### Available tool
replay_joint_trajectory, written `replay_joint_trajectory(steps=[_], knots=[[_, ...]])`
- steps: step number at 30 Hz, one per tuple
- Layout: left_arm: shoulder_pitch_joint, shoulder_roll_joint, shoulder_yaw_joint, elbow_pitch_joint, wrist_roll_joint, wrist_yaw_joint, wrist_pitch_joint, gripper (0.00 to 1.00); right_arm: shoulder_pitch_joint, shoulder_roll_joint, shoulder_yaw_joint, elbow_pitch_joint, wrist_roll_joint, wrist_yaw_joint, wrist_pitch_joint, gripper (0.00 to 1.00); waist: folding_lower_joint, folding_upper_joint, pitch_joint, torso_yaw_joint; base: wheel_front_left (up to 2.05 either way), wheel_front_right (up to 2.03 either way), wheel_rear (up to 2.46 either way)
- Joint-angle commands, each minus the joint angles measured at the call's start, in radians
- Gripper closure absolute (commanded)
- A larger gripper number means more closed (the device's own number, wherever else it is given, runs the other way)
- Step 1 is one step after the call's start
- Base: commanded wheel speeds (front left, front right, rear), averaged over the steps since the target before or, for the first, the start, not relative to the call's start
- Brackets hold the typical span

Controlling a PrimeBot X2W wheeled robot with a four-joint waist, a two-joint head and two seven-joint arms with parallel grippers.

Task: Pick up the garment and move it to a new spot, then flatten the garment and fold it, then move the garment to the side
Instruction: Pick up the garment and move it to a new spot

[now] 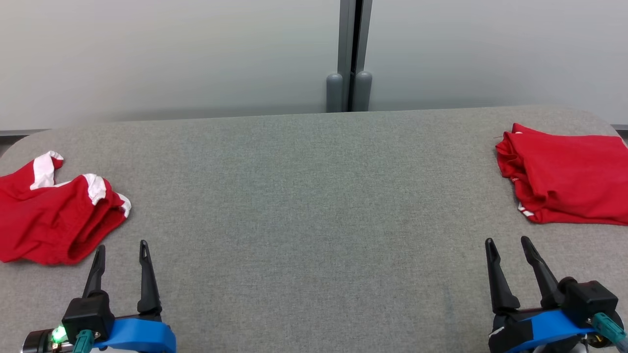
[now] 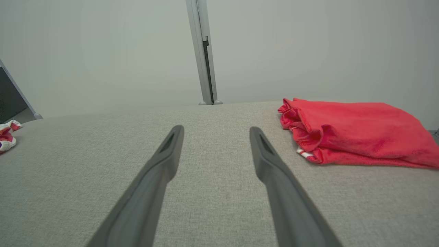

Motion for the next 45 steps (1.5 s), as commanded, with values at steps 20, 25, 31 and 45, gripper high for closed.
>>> replay_joint_trajectory(steps=[20,25,31,45], knots=[[0.012,0.009,0.01,0.002,0.002,-0.002,-0.004,0.0,0.026,0.004,0.008,0.011,0.005,0.0,0.003,0.0,0.0,-0.0001,-0.024,0.045,0.0,0.0,0.0],[0.01,0.016,0.015,0.001,-0.002,0.0,-0.004,0.0,0.023,0.007,0.022,0.013,0.008,0.0,0.003,0.0,0.0,-0.0001,-0.02,0.081,0.0,0.0,0.0],[0.01,0.019,0.019,-0.007,-0.005,0.006,-0.004,0.0,0.016,0.002,0.036,0.02,0.016,0.0,0.001,0.0,0.0,-0.0001,-0.007,0.153,0.0,0.0,0.0],[0.029,0.016,0.028,-0.034,-0.012,0.026,-0.004,0.0,0.002,-0.015,0.059,0.014,0.017,0.0,-0.002,0.0,0.0,-0.0001,0.02,0.321,0.0,0.0,0.0]])
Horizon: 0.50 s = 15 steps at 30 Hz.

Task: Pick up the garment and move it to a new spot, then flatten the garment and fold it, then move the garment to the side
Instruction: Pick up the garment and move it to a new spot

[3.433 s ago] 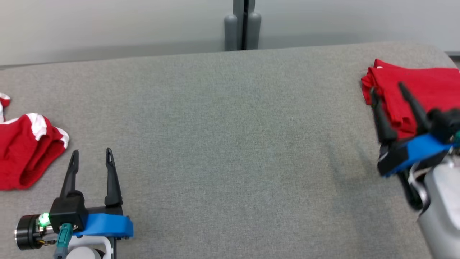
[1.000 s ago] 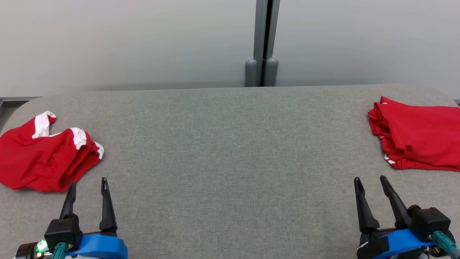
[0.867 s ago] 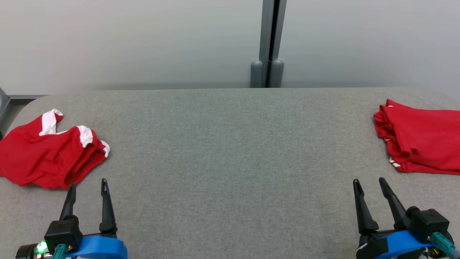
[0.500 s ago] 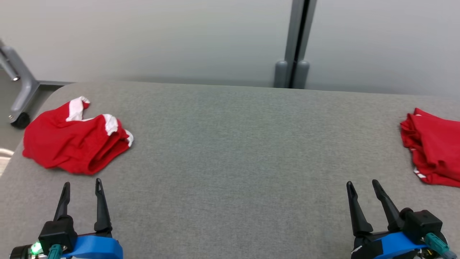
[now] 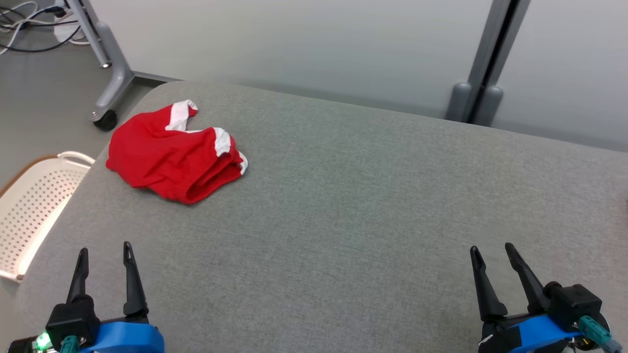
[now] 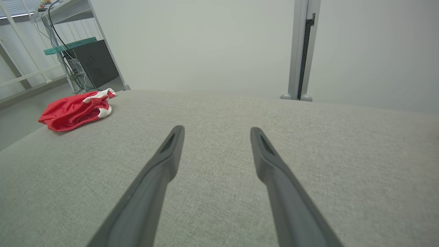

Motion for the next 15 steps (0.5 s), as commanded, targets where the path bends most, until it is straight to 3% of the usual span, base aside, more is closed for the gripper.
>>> replay_joint_trajectory(steps=[1,15], knots=[[0.009,0.003,-0.001,-0.006,-0.002,0.004,-0.004,0.0,-0.005,-0.008,-0.002,-0.003,-0.001,0.0,-0.003,0.0,0.0,-0.0001,0.016,0.029,0.0,0.0,0.0],[0.031,0.008,0.023,-0.027,-0.017,0.018,-0.003,0.0,-0.01,-0.023,-0.003,-0.018,-0.011,0.0,-0.004,0.0,0.0,-0.0001,0.035,0.137,0.0,0.0,0.0]])
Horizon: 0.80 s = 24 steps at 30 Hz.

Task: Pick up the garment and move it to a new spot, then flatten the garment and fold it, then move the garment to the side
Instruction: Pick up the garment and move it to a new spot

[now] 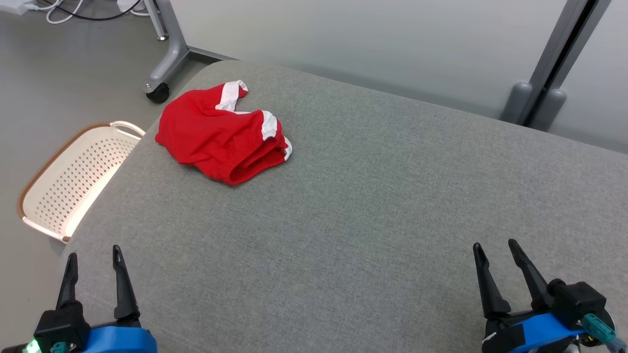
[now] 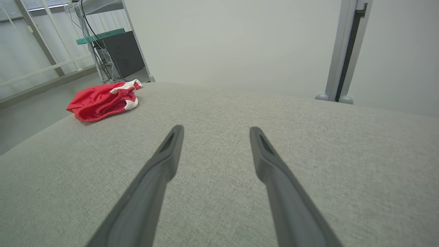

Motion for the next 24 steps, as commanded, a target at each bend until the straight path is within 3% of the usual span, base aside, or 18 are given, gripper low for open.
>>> replay_joint_trajectory(steps=[1,15,24], knots=[[0.012,0.002,0.006,-0.003,-0.002,0.003,-0.003,0.0,-0.007,-0.01,0.0,-0.006,-0.007,0.0,-0.003,0.0,0.0,-0.0001,0.002,0.004,0.0,0.0,0.0],[-0.036,-0.014,0.014,-0.003,-0.014,0.007,-0.003,0.0,-0.02,-0.038,0.0,-0.033,-0.008,0.0,0.01,0.0,0.0,-0.0001,0.041,-0.032,0.0,0.0,0.0],[-0.211,0.005,0.051,0.038,-0.036,0.004,-0.002,0.0,-0.071,-0.091,-0.013,-0.104,-0.013,0.0,0.034,0.0,0.0,-0.0001,0.15,-0.125,0.0,0.0,0.0]])
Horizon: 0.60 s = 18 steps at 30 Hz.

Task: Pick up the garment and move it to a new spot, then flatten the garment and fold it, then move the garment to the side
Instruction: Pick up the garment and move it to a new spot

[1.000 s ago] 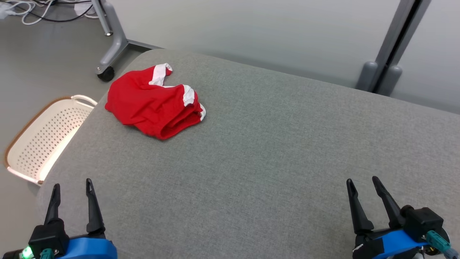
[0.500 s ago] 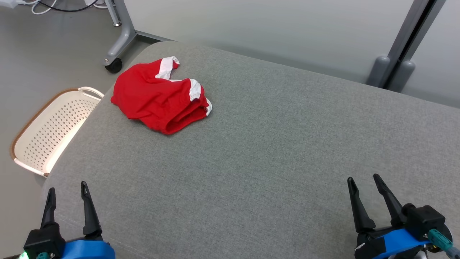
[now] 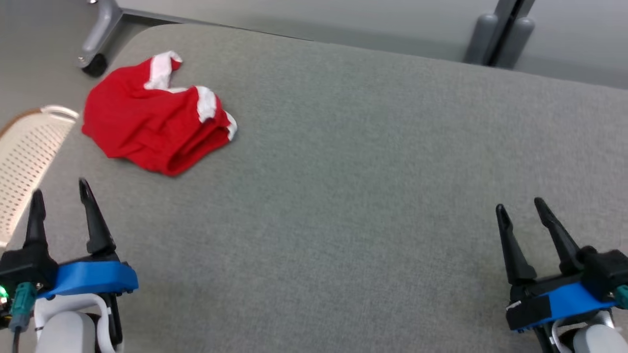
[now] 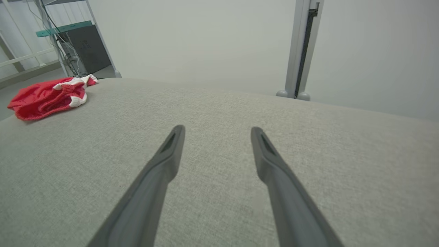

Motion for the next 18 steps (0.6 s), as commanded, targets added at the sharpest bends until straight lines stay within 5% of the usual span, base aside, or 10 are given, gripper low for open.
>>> replay_joint_trajectory(steps=[1,8,18], knots=[[-0.057,0.01,0.006,0.013,-0.005,-0.003,-0.002,0.0,-0.023,-0.02,-0.007,-0.019,-0.007,0.0,0.005,0.0,-0.0001,-0.0001,0.027,-0.022,0.0,0.0,0.0],[-0.228,0.049,0.035,0.08,-0.014,-0.005,-0.002,0.0,-0.063,-0.061,-0.028,-0.08,-0.003,0.0,0.019,0.0,-0.0001,-0.0001,0.135,-0.116,0.0,0.0,0.0],[-0.497,0.179,0.088,0.242,-0.044,-0.017,0.042,0.0,-0.1,-0.106,-0.092,-0.144,0.019,0.0,0.025,0.0,-0.0001,-0.0001,0.296,-0.244,0.0,0.0,0.0]])
